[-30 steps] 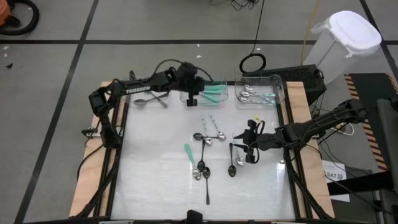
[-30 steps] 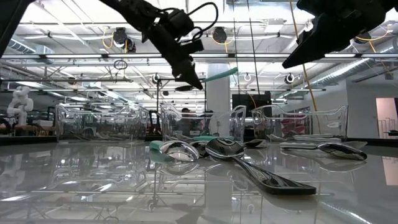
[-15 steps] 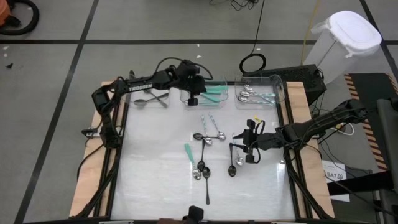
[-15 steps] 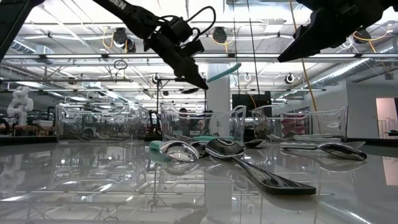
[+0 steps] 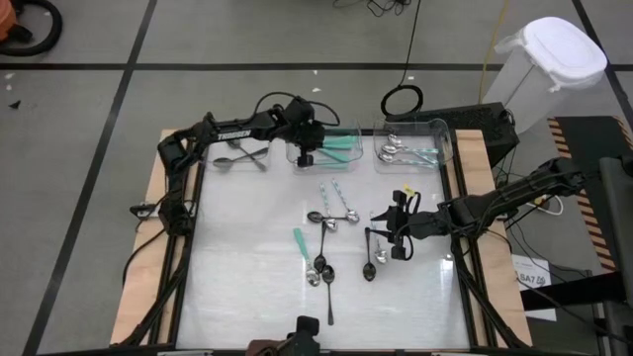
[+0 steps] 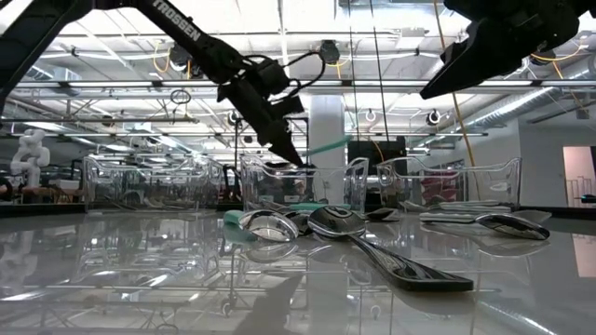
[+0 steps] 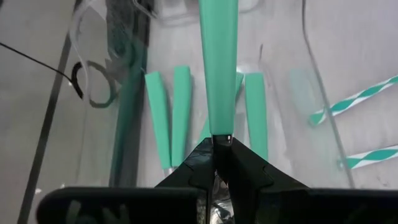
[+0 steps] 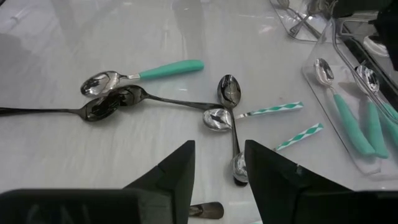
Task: Sort silverware by color (type)
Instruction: Put the green spoon into the center transparent bin
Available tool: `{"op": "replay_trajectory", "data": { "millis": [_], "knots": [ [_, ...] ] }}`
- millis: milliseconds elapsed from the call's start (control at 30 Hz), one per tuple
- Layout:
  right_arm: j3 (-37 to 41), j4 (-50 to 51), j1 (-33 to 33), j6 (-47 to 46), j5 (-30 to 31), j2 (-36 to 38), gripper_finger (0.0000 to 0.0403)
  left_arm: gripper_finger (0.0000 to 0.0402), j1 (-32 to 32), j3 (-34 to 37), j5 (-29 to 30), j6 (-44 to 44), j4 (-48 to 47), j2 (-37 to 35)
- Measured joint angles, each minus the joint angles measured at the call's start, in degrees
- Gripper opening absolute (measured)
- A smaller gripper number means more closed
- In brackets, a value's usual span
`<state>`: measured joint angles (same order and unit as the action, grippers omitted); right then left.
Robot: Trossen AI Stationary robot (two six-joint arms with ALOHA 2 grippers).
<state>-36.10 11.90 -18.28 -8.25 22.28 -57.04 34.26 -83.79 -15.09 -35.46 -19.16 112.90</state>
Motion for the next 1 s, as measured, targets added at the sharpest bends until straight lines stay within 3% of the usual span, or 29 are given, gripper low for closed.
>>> {"op": "replay_trajectory", "data": {
  "millis": [1000],
  "knots": [
    [0.0, 0.2, 0.0, 0.0, 0.1, 0.0, 0.0136, 0.0033, 0.1, 0.0, 3.1, 2.9, -1.1, 2.3]
  ]
}}
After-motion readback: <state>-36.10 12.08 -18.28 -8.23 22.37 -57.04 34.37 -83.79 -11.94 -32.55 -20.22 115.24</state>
